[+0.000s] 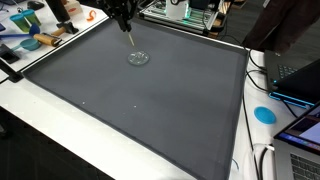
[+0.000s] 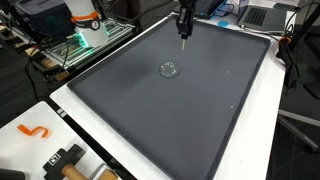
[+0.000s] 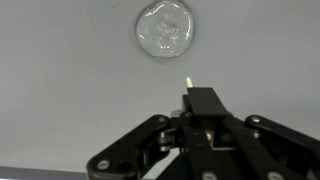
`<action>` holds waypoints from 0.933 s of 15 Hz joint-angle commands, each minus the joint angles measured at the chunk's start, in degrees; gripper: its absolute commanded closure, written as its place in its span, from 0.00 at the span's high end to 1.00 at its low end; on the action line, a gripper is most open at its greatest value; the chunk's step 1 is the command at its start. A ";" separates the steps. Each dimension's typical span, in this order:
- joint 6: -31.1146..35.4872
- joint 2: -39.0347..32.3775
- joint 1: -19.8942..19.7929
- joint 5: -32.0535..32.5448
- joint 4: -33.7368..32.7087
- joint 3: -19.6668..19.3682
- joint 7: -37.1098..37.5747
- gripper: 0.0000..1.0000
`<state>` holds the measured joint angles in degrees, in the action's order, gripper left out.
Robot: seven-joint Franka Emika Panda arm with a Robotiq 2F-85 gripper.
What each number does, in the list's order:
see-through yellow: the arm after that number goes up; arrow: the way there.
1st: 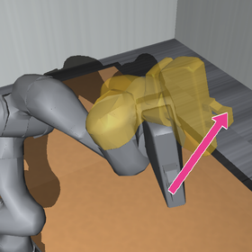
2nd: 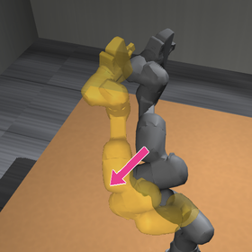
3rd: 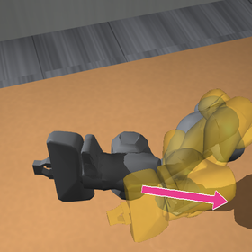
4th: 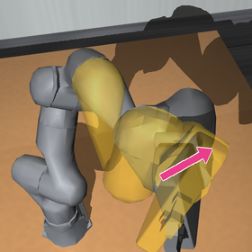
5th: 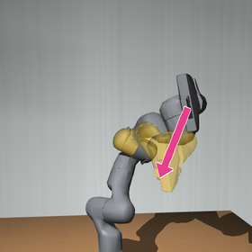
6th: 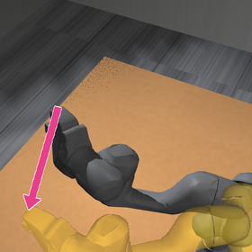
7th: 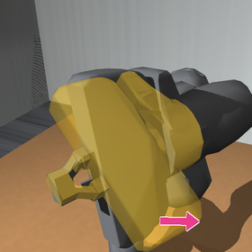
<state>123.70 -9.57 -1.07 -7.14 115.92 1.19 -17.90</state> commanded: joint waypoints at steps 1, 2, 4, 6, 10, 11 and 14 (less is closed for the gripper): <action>-0.70 2.42 0.46 2.34 2.20 -0.01 2.61 0.03; -0.53 2.62 0.60 2.84 2.32 -0.08 3.54 0.03; -0.68 3.03 0.78 3.68 2.47 -0.09 4.64 0.03; -1.00 3.39 0.95 4.67 2.57 -0.10 5.74 0.03; -0.25 1.93 0.62 3.24 1.10 0.05 4.26 0.13; -0.25 1.97 0.63 3.26 1.13 0.05 4.29 0.13; -0.26 1.97 0.63 3.28 1.15 0.05 4.31 0.13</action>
<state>123.55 -7.60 -0.42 -3.89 117.16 1.20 -13.63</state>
